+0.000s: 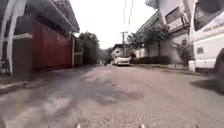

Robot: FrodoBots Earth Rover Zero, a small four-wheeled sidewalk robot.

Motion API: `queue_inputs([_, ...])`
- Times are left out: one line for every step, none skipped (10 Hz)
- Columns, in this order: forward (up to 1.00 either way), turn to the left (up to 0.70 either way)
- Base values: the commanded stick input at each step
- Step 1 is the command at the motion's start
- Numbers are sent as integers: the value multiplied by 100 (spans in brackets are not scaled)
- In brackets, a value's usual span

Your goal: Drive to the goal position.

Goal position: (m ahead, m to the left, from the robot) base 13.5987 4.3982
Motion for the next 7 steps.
queue_inputs([85, 0])
queue_inputs([85, 0])
queue_inputs([85, 0])
queue_inputs([85, 0])
queue_inputs([85, -34])
queue_inputs([85, -34])
queue_inputs([85, -34])
